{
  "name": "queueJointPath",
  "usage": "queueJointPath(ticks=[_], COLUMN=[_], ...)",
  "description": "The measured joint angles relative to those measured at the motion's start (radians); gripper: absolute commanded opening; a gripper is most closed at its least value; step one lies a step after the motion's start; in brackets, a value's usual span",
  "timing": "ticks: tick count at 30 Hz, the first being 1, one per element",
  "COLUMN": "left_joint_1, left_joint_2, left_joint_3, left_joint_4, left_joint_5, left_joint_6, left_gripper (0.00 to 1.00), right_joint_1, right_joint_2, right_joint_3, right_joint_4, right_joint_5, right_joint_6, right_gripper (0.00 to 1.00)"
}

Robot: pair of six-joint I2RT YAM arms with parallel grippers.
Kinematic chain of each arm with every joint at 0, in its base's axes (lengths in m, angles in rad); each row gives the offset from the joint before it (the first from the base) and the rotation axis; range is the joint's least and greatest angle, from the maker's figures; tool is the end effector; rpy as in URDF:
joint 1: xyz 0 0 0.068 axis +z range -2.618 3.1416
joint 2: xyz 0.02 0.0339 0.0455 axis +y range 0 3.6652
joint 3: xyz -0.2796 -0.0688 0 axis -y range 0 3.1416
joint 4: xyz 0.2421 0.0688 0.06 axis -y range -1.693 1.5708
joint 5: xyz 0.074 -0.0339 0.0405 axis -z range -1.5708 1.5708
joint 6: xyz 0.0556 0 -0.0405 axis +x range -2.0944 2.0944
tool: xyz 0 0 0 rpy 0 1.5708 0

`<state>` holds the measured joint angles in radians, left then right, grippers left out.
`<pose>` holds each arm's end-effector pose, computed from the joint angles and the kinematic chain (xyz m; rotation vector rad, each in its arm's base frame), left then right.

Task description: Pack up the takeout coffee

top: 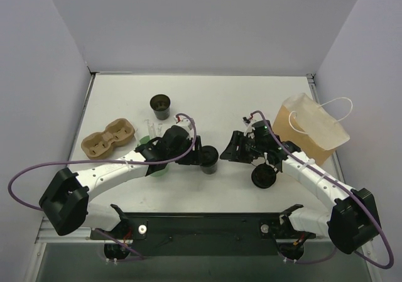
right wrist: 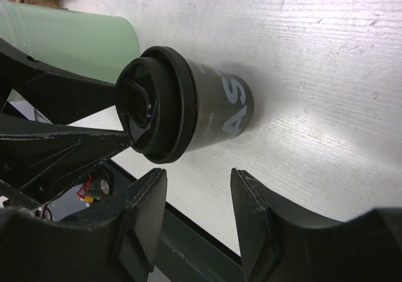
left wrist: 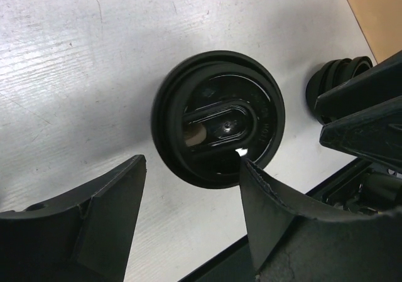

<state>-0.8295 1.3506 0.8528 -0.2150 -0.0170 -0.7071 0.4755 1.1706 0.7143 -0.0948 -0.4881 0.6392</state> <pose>0.2021 -0.2194 0.2387 0.1380 2.4045 -0.7508 0.2190 0.1421 0.2537 -0.1288 2.2772 1.1456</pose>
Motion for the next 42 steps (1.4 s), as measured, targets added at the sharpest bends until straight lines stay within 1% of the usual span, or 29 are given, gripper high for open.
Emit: queueJointPath(ticks=[5, 16, 31, 39, 42], left_joint_1=[0.000, 0.006, 0.014, 0.031, 0.039], left_joint_2=[0.006, 0.030, 0.037, 0.048, 0.060], left_joint_3=[0.000, 0.009, 0.010, 0.010, 0.007], left_joint_4=[0.004, 0.012, 0.085, 0.141, 0.174], left_joint_5=[0.032, 0.034, 0.066, 0.090, 0.105], left_joint_6=[0.018, 0.036, 0.031, 0.005, -0.005], left_gripper=[0.71, 0.71, 0.71, 0.66, 0.66], right_joint_1=[0.011, 0.011, 0.011, 0.010, 0.010], right_joint_2=[0.001, 0.006, 0.019, 0.019, 0.019], right_joint_3=[0.000, 0.010, 0.027, 0.034, 0.037], right_joint_4=[0.001, -0.001, -0.007, -0.019, -0.022], right_joint_5=[-0.003, -0.002, -0.002, -0.002, -0.002], right_joint_6=[-0.010, -0.025, -0.047, -0.060, -0.064], right_gripper=[0.45, 0.45, 0.45, 0.46, 0.46])
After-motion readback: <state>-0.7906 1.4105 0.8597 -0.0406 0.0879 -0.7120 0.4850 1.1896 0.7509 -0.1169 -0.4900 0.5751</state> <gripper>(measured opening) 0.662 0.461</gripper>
